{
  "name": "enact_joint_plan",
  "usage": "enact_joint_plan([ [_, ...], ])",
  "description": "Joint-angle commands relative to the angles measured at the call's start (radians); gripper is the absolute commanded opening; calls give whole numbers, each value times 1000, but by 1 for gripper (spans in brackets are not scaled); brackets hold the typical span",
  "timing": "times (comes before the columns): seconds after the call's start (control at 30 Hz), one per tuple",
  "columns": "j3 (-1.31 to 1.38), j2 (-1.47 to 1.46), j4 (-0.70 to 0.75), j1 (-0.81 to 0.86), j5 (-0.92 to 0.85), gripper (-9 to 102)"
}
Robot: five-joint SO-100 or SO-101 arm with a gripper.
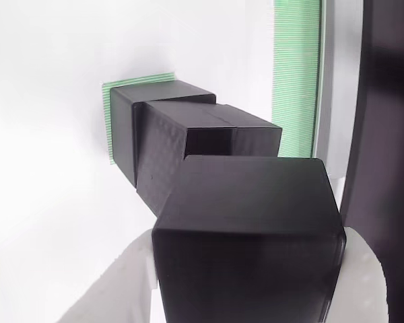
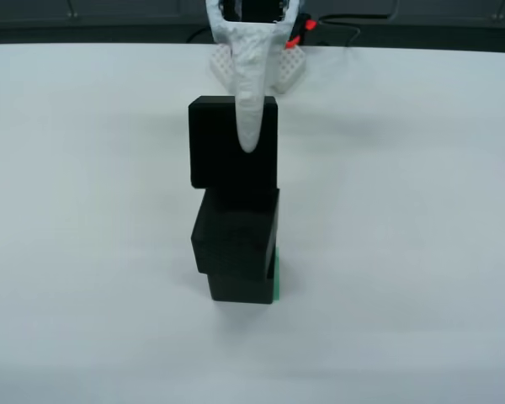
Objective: Stack 3 Blocks on the chosen place.
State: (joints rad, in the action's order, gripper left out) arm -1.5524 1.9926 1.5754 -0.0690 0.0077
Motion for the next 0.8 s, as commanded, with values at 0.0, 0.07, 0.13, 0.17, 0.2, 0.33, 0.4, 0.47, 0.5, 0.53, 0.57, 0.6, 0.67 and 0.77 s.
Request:
enact_joint_plan([
  [0.0,23,41,-2,-8,6,20],
  [0.07,31,28,-2,-8,3,20],
  [0.13,35,14,-2,-3,-2,20],
  [0.17,41,5,-2,-2,-3,20],
  [0.2,49,-6,-2,3,-3,20],
  [0.33,67,-31,-2,11,-6,20],
  [0.4,77,-43,-2,17,-6,20],
  [0.47,84,-54,-2,20,-6,21],
  [0.5,87,-58,-2,21,-5,21],
  [0.53,89,-61,-2,23,-5,21],
  [0.57,91,-66,-2,25,-5,21],
  [0.6,92,-71,-2,26,-5,21],
  [0.67,92,-84,-2,29,0,21],
  [0.77,87,-97,-2,31,5,21],
])
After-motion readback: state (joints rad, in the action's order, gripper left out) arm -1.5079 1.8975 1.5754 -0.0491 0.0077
